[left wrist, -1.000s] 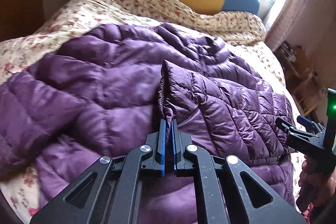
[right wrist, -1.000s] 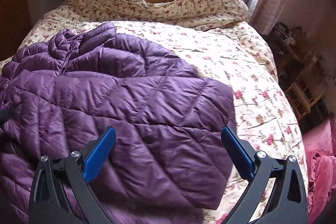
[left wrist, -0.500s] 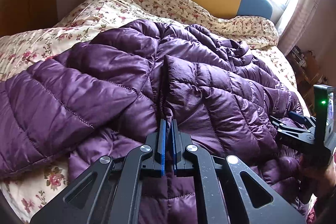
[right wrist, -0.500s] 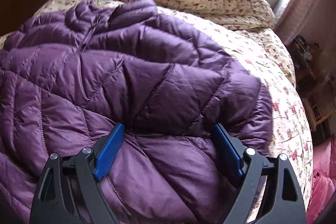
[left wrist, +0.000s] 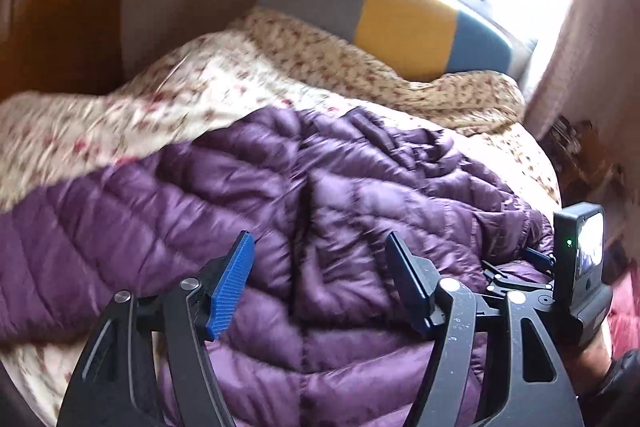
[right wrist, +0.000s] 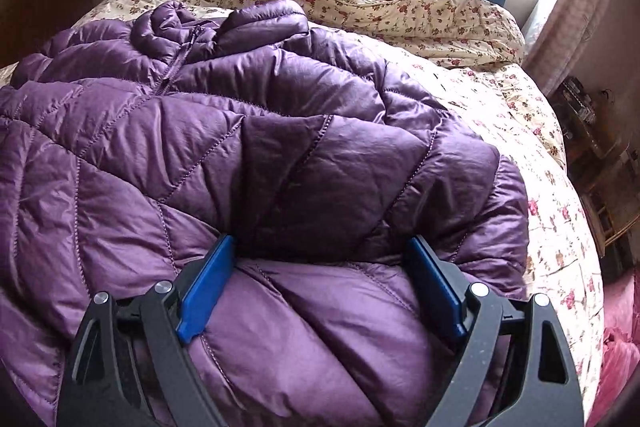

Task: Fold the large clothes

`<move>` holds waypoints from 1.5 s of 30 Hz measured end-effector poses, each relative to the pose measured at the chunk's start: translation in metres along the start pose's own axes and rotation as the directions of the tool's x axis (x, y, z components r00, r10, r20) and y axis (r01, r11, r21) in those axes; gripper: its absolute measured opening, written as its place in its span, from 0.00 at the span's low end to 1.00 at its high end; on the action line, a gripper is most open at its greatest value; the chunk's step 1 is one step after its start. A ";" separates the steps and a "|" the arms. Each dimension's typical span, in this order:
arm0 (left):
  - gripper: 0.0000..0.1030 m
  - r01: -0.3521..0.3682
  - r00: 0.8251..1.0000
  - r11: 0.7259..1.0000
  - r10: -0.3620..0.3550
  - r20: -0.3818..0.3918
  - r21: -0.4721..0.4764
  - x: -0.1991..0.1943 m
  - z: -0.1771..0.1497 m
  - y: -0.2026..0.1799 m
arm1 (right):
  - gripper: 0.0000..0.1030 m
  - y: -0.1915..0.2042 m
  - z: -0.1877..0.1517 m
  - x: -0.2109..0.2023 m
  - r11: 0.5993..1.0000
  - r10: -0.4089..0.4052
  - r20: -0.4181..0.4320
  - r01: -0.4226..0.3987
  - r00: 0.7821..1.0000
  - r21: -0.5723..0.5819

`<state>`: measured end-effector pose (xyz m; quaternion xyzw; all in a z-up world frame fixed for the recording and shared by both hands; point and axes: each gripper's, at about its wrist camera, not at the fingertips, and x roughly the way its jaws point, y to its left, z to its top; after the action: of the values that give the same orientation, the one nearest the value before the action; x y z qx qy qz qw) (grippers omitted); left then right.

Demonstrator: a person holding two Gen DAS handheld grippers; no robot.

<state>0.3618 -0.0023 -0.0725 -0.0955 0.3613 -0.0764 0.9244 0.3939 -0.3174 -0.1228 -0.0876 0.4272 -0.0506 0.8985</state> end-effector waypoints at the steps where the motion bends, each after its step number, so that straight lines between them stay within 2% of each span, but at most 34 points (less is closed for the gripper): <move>1: 0.63 0.020 1.000 1.000 -0.020 -0.011 0.011 0.003 0.003 -0.006 | 0.90 -0.005 0.002 -0.005 1.000 0.019 0.003 -0.019 1.000 0.015; 6: 0.63 0.041 0.996 0.998 -0.037 -0.079 0.050 0.032 0.005 -0.026 | 0.91 -0.038 0.013 -0.025 0.986 0.068 0.050 -0.075 0.996 0.148; 10: 0.63 0.016 0.992 0.997 -0.007 -0.124 0.074 0.055 -0.002 -0.027 | 0.91 -0.049 0.017 -0.005 0.978 0.058 0.003 -0.057 0.998 0.203; 14: 0.63 -0.008 0.988 0.997 0.020 -0.153 0.077 0.071 -0.013 -0.016 | 0.93 -0.038 0.010 0.012 0.985 0.034 -0.015 -0.031 0.999 0.169; 18: 0.63 0.011 0.986 0.999 -0.005 -0.164 0.039 0.078 -0.021 -0.004 | 0.93 -0.029 0.001 0.021 0.990 0.004 0.005 -0.005 1.000 0.143; 21: 0.63 0.000 0.988 0.999 0.009 -0.155 0.052 0.081 -0.024 -0.005 | 0.94 -0.028 -0.002 0.026 0.990 -0.008 0.018 0.005 1.000 0.139; 26: 0.65 0.007 0.988 0.999 -0.002 -0.155 0.031 0.077 -0.021 -0.002 | 0.94 -0.023 -0.005 0.024 0.991 -0.032 0.032 0.027 0.999 0.127; 27: 0.69 0.013 0.988 1.000 -0.013 -0.156 -0.001 0.070 -0.021 0.002 | 0.95 -0.022 -0.005 0.024 0.992 -0.040 0.034 0.035 0.999 0.124; 30: 0.69 0.039 0.988 0.995 -0.052 -0.145 -0.096 0.044 -0.021 0.018 | 0.95 -0.021 -0.006 0.024 0.991 -0.044 0.036 0.039 0.998 0.126; 32: 0.69 0.030 0.991 0.988 -0.049 -0.124 -0.154 0.020 -0.025 0.035 | 0.96 -0.021 -0.006 0.024 0.991 -0.048 0.038 0.043 0.998 0.125; 34: 0.69 0.040 0.992 0.971 -0.066 -0.104 -0.236 -0.007 -0.032 0.060 | 0.96 -0.020 -0.006 0.024 0.991 -0.053 0.039 0.048 0.998 0.123; 37: 0.69 -0.011 0.996 0.931 -0.023 -0.087 -0.365 -0.052 -0.055 0.113 | 0.96 -0.019 -0.005 0.023 0.991 -0.060 0.042 0.054 0.997 0.120; 40: 0.69 -0.093 0.994 0.863 0.052 -0.096 -0.497 -0.093 -0.083 0.171 | 0.97 -0.018 -0.006 0.022 0.991 -0.065 0.044 0.060 0.997 0.118; 41: 0.69 -0.116 0.993 0.835 0.076 -0.095 -0.539 -0.107 -0.093 0.191 | 0.97 -0.018 -0.006 0.022 0.991 -0.068 0.045 0.063 0.997 0.116; 43: 0.69 -0.178 0.984 0.756 0.151 -0.097 -0.630 -0.137 -0.115 0.234 | 0.97 -0.018 -0.006 0.022 0.991 -0.070 0.046 0.065 0.996 0.115; 45: 0.69 -0.200 0.976 0.654 0.202 -0.087 -0.730 -0.164 -0.135 0.274 | 0.97 -0.018 -0.006 0.022 0.991 -0.070 0.047 0.064 0.996 0.115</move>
<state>0.1700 0.2817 -0.1263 -0.4177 0.3688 0.1777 0.8111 0.4029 -0.3393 -0.1397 -0.0521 0.3974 -0.1028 0.9104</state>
